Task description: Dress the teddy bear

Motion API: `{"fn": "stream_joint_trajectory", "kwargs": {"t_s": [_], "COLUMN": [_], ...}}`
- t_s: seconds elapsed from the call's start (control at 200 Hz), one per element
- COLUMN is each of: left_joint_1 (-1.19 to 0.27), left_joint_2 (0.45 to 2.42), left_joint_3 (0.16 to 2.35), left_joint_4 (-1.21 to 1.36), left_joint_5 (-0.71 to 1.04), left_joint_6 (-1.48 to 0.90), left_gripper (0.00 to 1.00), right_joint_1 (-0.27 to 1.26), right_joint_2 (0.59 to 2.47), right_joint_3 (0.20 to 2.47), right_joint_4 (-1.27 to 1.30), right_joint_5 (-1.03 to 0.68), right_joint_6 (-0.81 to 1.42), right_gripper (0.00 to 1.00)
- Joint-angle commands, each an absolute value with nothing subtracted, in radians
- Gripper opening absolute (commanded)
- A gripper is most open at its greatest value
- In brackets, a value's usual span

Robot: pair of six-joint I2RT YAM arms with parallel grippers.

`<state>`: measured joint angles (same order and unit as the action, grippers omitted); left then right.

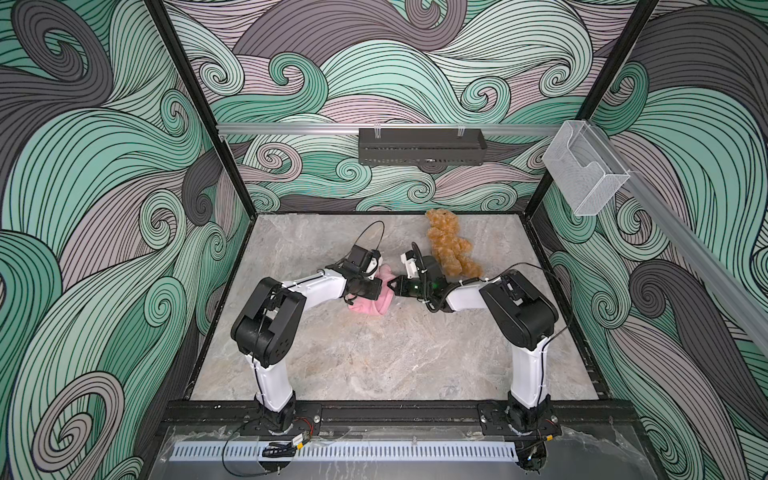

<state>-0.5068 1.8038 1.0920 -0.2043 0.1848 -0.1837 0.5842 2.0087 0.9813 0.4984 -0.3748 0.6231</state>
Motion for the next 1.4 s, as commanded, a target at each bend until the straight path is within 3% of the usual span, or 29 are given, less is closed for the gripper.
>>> {"fn": "stream_joint_trajectory", "kwargs": {"t_s": [0.0, 0.11, 0.3, 0.435, 0.765, 0.915, 1.091, 1.196, 1.396], "left_joint_1": [-0.508, -0.487, -0.449, -0.440, -0.439, -0.439, -0.436, -0.427, -0.412], "left_joint_2": [1.781, 1.761, 1.772, 1.762, 1.727, 1.717, 1.712, 1.705, 1.686], "left_joint_3": [1.086, 1.054, 1.052, 1.053, 1.055, 1.059, 1.061, 1.060, 1.069], "left_joint_4": [-0.155, -0.101, -0.081, -0.078, -0.124, -0.154, -0.174, -0.195, -0.223], "left_joint_5": [0.152, 0.183, 0.237, 0.242, 0.244, 0.232, 0.202, 0.186, 0.181], "left_joint_6": [-0.246, -0.299, -0.318, -0.320, -0.319, -0.309, -0.310, -0.318, -0.320], "left_gripper": [0.00, 0.00, 0.00, 0.00, 0.00, 0.00, 0.00, 0.00, 0.00], "right_joint_1": [0.580, 0.563, 0.478, 0.341, 0.255, 0.260, 0.318, 0.377, 0.426], "right_joint_2": [1.933, 1.833, 1.634, 1.680, 2.133, 2.234, 2.059, 1.883, 1.546], "right_joint_3": [0.964, 0.947, 0.967, 1.088, 1.641, 1.764, 1.498, 1.275, 1.077], "right_joint_4": [0.399, 0.288, 0.038, -0.074, -0.353, -0.530, -0.524, -0.508, -0.515], "right_joint_5": [-0.335, -0.308, -0.128, -0.075, 0.061, -0.018, -0.105, -0.143, -0.126], "right_joint_6": [0.568, 0.464, 0.284, 0.278, 0.187, 0.145, 0.088, 0.084, 0.087], "right_gripper": [0.20, 0.54, 0.82, 0.92, 0.97, 0.85, 0.70, 0.67, 0.91]}}
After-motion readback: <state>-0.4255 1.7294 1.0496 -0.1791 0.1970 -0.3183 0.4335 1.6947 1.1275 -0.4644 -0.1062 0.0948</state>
